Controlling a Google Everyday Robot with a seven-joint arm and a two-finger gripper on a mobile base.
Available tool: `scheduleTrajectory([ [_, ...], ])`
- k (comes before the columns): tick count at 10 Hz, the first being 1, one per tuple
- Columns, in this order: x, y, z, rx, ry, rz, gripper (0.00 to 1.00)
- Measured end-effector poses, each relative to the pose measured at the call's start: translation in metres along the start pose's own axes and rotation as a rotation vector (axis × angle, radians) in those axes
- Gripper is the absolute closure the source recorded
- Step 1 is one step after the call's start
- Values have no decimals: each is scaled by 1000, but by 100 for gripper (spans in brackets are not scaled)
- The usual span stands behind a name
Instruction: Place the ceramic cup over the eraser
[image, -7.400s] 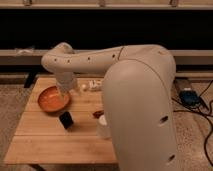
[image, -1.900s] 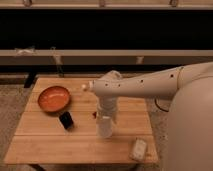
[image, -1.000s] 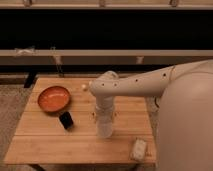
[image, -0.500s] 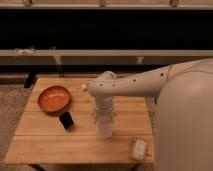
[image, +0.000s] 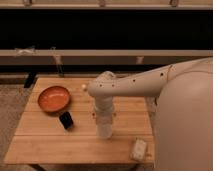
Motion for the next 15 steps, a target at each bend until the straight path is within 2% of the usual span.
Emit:
scheduleTrajectory([
  [2,2,0,-4,-2,-4,0,92],
  [5,5,12,-32,-16,-48,-38,92],
  [6,5,16,-35,-17,-54,-51,92],
  [13,2,61,-86,-32,-90,-198,92],
  [15,-3,69,-102,-23,-115,-241,92],
])
